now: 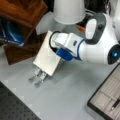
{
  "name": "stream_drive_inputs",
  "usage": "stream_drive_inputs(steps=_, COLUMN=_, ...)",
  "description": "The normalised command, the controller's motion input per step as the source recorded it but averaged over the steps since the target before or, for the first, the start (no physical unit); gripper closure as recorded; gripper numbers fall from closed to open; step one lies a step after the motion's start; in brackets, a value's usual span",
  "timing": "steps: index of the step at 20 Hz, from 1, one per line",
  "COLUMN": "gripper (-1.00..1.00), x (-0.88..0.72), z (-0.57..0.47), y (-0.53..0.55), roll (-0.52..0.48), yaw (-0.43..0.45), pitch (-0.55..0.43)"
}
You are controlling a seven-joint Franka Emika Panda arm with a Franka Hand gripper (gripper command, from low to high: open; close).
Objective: Open the box. Pick up the pen. Place the pen in the box. Pick up the book. Place the book on the shelf.
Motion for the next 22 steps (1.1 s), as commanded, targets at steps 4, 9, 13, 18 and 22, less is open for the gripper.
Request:
stream_drive_inputs(steps=4, gripper=1.0, x=0.05, z=-0.08, y=-0.02, roll=-0.219, yaw=0.104, pitch=-0.095)
stream_drive_inputs(steps=9, gripper=1.0, x=0.07, z=-0.13, y=-0.01, roll=-0.188, yaw=0.069, pitch=-0.1)
stream_drive_inputs(steps=13, gripper=1.0, x=0.04, z=-0.15, y=0.03, roll=-0.165, yaw=0.039, pitch=-0.095)
stream_drive_inputs(steps=18, gripper=1.0, x=0.03, z=-0.13, y=0.04, roll=-0.193, yaw=0.074, pitch=-0.111)
stream_drive_inputs(steps=22, gripper=1.0, x=0.04, z=-0.04, y=0.04, roll=-0.237, yaw=0.114, pitch=-0.097)
